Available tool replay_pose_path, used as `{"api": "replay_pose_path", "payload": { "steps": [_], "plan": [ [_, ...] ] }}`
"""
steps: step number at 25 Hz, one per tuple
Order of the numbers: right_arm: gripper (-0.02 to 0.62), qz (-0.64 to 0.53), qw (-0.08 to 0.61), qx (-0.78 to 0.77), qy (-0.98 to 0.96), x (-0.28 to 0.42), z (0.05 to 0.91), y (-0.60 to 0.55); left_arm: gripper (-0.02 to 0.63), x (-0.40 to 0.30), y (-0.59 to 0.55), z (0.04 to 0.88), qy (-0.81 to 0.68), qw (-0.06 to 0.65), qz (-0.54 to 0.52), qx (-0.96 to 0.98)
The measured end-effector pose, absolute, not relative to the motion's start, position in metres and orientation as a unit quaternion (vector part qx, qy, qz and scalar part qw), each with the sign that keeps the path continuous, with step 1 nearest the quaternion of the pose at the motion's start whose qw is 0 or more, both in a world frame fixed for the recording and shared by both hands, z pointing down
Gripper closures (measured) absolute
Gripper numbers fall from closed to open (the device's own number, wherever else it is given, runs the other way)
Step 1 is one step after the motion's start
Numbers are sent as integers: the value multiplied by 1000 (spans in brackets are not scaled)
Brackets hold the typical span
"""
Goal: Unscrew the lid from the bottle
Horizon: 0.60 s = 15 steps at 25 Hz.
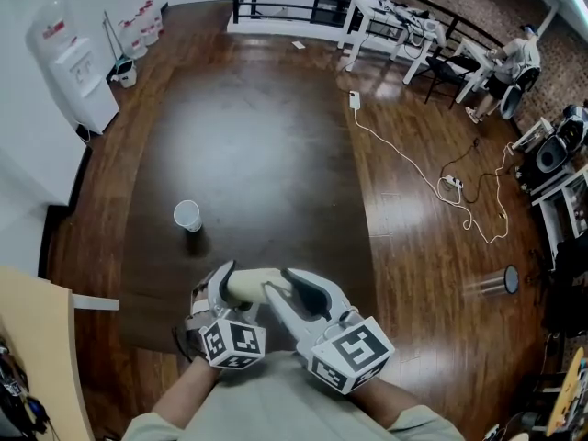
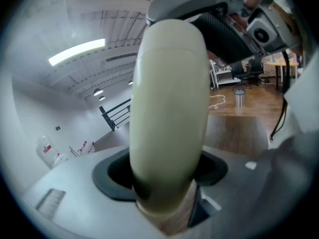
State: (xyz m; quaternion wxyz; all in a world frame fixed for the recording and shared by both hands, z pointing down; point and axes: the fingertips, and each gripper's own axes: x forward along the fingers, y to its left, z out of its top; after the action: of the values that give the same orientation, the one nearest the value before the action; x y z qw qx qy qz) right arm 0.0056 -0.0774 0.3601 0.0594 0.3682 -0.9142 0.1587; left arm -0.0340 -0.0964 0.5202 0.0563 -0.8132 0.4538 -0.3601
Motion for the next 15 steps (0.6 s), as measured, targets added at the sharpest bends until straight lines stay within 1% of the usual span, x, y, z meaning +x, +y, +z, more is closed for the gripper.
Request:
{"api": "replay_pose_path", "payload": {
  "steps": [6, 10, 12, 13, 15],
  "plan": [
    [466, 183, 53, 409, -892, 12, 369, -82, 288, -31, -97, 528, 456, 53, -374, -805],
    [469, 176, 57, 413, -892, 12, 371, -82, 288, -24, -95, 526, 435, 29, -363, -823],
    [490, 161, 57, 368, -914, 7, 366, -78, 287, -16, -90, 522, 397, 10, -350, -849],
    [518, 148, 57, 336, -928, 3, 362, -75, 287, -12, -85, 521, 373, 4, -343, -862],
    [532, 111, 67, 289, -949, -2, 354, -67, 287, -7, -76, 520, 328, -2, -333, -884]
  ]
}}
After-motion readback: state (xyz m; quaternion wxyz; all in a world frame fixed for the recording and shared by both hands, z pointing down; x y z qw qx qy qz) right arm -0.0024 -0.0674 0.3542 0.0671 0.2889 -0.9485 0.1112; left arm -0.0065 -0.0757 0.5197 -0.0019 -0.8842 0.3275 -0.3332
